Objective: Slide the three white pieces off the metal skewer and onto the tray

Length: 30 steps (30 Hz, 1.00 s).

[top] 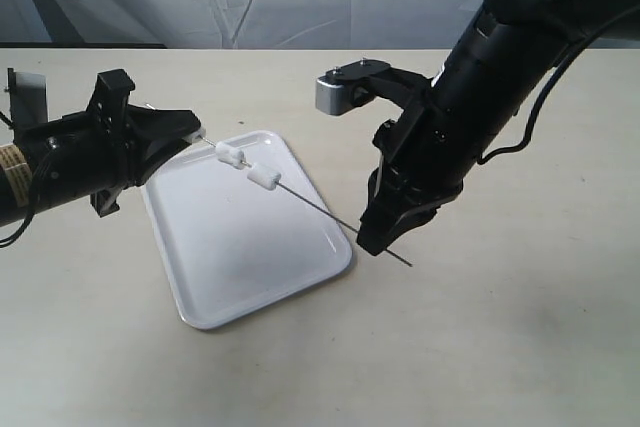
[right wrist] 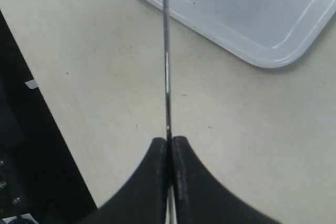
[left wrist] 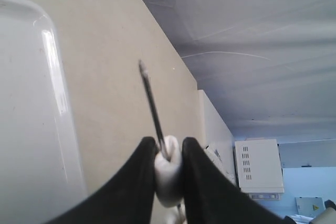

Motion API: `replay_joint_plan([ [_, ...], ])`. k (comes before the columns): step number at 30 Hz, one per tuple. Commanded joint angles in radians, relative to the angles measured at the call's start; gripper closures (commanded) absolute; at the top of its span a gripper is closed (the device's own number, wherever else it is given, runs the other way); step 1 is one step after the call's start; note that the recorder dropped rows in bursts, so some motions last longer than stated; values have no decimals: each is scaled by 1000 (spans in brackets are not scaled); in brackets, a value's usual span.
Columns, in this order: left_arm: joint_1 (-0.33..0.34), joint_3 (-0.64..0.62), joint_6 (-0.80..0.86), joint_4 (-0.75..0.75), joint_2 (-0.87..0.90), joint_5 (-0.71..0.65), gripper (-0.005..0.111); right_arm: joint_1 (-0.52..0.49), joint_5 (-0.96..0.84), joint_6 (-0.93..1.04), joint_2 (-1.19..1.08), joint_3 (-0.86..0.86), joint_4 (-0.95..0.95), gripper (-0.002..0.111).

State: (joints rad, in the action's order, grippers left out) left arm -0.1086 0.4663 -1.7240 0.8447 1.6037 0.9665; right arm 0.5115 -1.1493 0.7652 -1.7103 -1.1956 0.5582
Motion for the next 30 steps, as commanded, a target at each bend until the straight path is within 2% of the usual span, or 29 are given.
replay_joint_plan([
  [1,-5,5,5,-4,1,2,90,1,-5,9,9,3,-6,109],
  [10,27,5,5,-81,1,5,90,1,-40,9,9,3,-11,109],
  [15,74,5,5,-86,1,5,90,1,-45,9,9,3,-15,109],
  [21,198,5,5,28,1,-4,90,1,-46,5,9,3,-30,109],
  [23,191,5,21,77,1,-80,90,1,-46,5,9,3,-33,109],
  [25,154,5,64,123,8,-169,90,1,-46,1,9,3,-33,109],
  [30,20,29,165,105,127,-187,90,1,-43,0,9,3,-33,109],
])
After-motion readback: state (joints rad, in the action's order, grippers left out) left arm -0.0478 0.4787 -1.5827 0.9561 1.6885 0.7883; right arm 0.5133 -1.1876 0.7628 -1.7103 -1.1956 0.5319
